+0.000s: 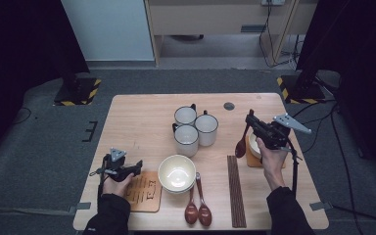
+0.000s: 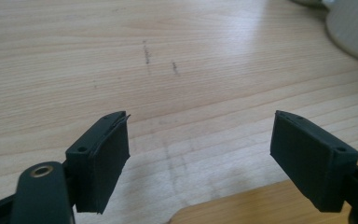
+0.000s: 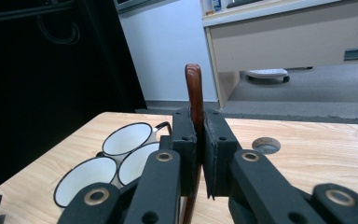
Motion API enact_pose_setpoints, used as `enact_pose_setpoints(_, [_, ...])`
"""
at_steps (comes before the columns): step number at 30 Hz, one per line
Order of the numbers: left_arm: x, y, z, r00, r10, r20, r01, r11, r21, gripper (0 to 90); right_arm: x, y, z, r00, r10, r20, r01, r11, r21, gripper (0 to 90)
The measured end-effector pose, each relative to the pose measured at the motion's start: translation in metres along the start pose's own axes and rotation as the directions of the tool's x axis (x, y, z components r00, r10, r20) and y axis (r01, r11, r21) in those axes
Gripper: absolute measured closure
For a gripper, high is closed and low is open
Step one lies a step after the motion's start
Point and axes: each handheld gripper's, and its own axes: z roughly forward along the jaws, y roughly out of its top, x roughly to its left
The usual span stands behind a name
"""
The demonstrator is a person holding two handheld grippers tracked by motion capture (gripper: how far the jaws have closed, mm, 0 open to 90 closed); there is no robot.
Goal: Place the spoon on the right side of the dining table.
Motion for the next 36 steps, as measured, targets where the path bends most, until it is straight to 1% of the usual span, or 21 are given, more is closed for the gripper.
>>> enact_pose_setpoints(2, [0.002,-0.001,0.001,0.9999,-0.008,-0.006,0.008,1.0,0.002,18.4,0.0,0.0,0.0,1.0,0.002,0.001,-0.002,1.0,-0.004,84.6])
enact_pose_setpoints(8, [0.004,-0.003,0.005,0.9999,-0.002,-0.017,0.003,0.9998,0.02,17.8,-0.005,0.001,0.001,0.9999,0.008,0.012,-0.008,1.0,-0.011,84.6])
enact_pose_setpoints(15, [0.008,-0.004,0.007,0.9996,-0.014,-0.026,0.015,0.9995,0.029,17.5,-0.01,0.002,0.0,0.9996,0.021,0.016,-0.021,1.0,-0.022,84.6])
enact_pose_setpoints(20, [0.01,-0.005,0.009,0.9995,-0.014,-0.029,0.015,0.999,0.041,17.4,-0.011,0.005,0.0,0.9997,0.017,0.018,-0.016,0.999,-0.033,84.6])
enact_pose_setpoints(29, [0.01,-0.007,0.013,0.9994,-0.007,-0.035,0.01,0.9978,0.066,16.9,-0.014,0.01,-0.001,0.9994,0.024,0.024,-0.023,0.998,-0.051,84.6])
enact_pose_setpoints(36, [0.01,-0.008,0.014,0.9991,-0.003,-0.041,0.005,0.998,0.062,16.2,-0.015,0.01,0.0,0.9992,0.027,0.029,-0.026,0.999,-0.048,84.6])
